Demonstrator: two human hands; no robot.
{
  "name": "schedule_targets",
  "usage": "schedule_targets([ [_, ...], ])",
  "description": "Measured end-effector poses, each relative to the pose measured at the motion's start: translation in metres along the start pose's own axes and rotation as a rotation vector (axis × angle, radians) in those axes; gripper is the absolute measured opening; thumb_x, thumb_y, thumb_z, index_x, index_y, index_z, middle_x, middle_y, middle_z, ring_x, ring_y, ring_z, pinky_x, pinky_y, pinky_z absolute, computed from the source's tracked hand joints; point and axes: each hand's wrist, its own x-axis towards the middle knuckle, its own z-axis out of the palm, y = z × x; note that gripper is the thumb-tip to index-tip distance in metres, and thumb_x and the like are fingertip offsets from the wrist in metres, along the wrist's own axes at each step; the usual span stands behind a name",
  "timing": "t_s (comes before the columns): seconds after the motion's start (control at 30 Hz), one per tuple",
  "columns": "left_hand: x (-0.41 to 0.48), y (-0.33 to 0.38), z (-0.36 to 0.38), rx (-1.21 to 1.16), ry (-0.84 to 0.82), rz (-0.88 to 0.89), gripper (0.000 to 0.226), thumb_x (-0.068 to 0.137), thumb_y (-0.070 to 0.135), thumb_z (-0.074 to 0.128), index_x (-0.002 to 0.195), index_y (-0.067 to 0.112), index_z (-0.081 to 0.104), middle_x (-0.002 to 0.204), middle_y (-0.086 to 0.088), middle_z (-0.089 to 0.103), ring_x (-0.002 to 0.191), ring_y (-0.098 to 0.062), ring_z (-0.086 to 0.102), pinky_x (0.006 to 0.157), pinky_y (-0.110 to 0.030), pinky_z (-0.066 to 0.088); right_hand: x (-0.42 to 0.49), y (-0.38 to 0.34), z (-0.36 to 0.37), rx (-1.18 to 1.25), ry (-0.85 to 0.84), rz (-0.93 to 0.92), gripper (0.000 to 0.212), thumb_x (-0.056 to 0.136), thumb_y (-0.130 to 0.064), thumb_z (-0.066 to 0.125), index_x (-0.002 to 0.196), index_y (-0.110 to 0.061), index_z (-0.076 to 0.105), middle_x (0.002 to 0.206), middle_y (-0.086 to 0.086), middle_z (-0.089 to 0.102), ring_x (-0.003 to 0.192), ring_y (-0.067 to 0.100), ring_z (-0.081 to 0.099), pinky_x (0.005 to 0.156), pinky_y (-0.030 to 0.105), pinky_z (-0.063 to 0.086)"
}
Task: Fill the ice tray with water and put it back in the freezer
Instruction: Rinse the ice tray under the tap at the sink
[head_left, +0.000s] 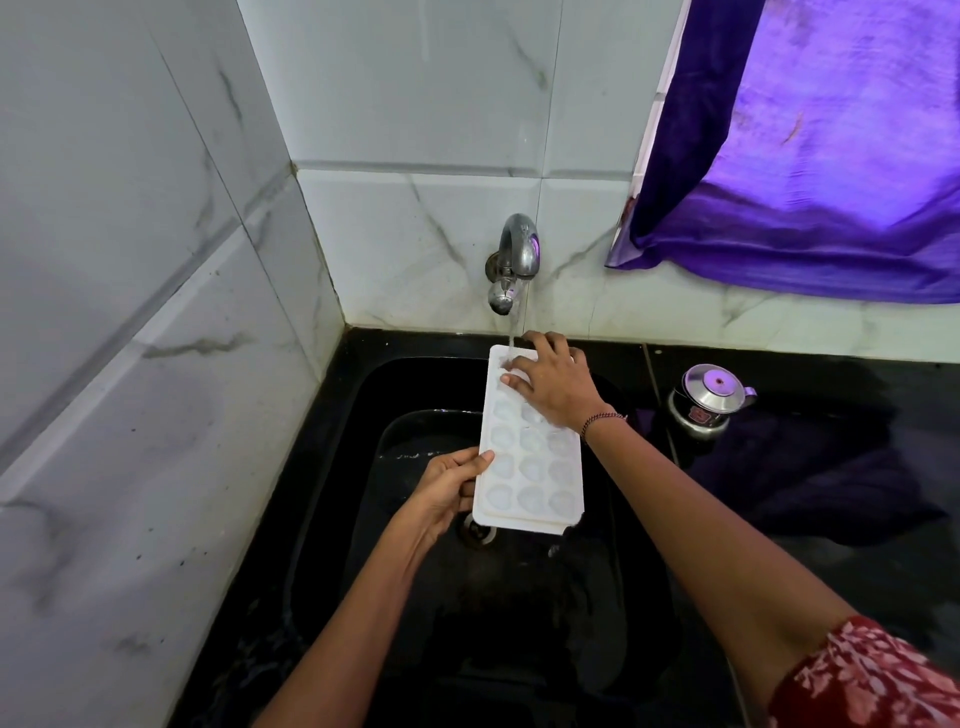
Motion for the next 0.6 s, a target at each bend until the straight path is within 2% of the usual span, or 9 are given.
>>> schedule_targets([
  [0.13, 0.0021, -0.0004, -0.0030, -0.006, 0.002, 0.012, 0.025, 0.091, 0.016, 0.057, 0.112, 0.007, 0.065, 0.079, -0.006, 0.069, 0.070, -0.018, 0.062, 0.061, -0.028, 0.058, -0.0018, -0.0013, -0.0005, 0.055, 0.019, -0.026, 0.045, 0.095, -0.054, 0.033, 0.132, -0.035, 0.050, 0.149, 0.001, 0.030, 0.136, 0.026, 0.023, 0.108, 0.046, 0.024],
  [0.23, 0.0039, -0.0015, -0.0021, 0.015, -0.006, 0.011, 0.026, 0.090, 0.018, 0.058, 0.113, 0.008, 0.065, 0.088, -0.011, 0.065, 0.078, -0.022, 0.059, 0.066, -0.030, 0.058, 0.0001, -0.0028, -0.0002, -0.005, 0.032, -0.005, 0.046, 0.095, -0.055, 0.033, 0.126, -0.029, 0.057, 0.147, -0.001, 0.032, 0.136, 0.023, 0.023, 0.109, 0.047, 0.022],
  [0.37, 0.0019, -0.0017, 0.0021, 0.018, -0.023, 0.010, 0.023, 0.091, 0.015, 0.056, 0.111, 0.009, 0.065, 0.076, 0.000, 0.073, 0.065, -0.010, 0.068, 0.059, -0.026, 0.056, 0.0008, -0.0030, 0.0033, 0.096, 0.029, -0.052, 0.045, 0.096, -0.049, 0.038, 0.129, -0.024, 0.055, 0.147, 0.003, 0.032, 0.137, 0.025, 0.024, 0.112, 0.050, 0.023],
  [0.43, 0.0002, -0.0005, 0.0016, 0.020, -0.020, 0.015, 0.023, 0.091, 0.014, 0.056, 0.112, 0.009, 0.064, 0.072, 0.003, 0.073, 0.062, -0.008, 0.068, 0.056, -0.024, 0.055, -0.0008, 0.0015, 0.0050, 0.213, 0.003, -0.105, 0.044, 0.096, -0.043, 0.043, 0.130, -0.018, 0.053, 0.146, 0.007, 0.032, 0.136, 0.025, 0.029, 0.112, 0.043, 0.028],
  [0.47, -0.0003, -0.0002, 0.0009, 0.027, -0.019, 0.017, 0.024, 0.091, 0.014, 0.056, 0.113, 0.008, 0.064, 0.071, 0.003, 0.073, 0.061, -0.007, 0.068, 0.055, -0.023, 0.054, -0.0011, 0.0033, 0.0043, 0.270, -0.021, -0.098, 0.043, 0.096, -0.041, 0.045, 0.129, -0.014, 0.052, 0.145, 0.007, 0.033, 0.132, 0.024, 0.034, 0.109, 0.038, 0.033],
  [0.57, 0.0003, -0.0025, 0.0013, 0.040, -0.021, 0.001, 0.025, 0.091, 0.014, 0.056, 0.113, 0.006, 0.063, 0.073, 0.003, 0.074, 0.063, -0.008, 0.069, 0.057, -0.024, 0.056, -0.0011, 0.0053, 0.0013, 0.388, -0.020, 0.014, 0.045, 0.095, -0.041, 0.046, 0.125, -0.007, 0.046, 0.132, 0.007, 0.040, 0.113, 0.023, 0.052, 0.085, 0.029, 0.043],
  [0.6, 0.0004, -0.0034, 0.0023, 0.037, -0.025, -0.003, 0.024, 0.091, 0.015, 0.056, 0.113, 0.007, 0.064, 0.073, 0.003, 0.074, 0.063, -0.009, 0.069, 0.057, -0.024, 0.056, -0.0020, 0.0046, 0.0013, 0.396, -0.013, 0.036, 0.049, 0.096, -0.041, 0.045, 0.129, -0.006, 0.042, 0.134, 0.007, 0.039, 0.115, 0.023, 0.051, 0.087, 0.029, 0.043],
])
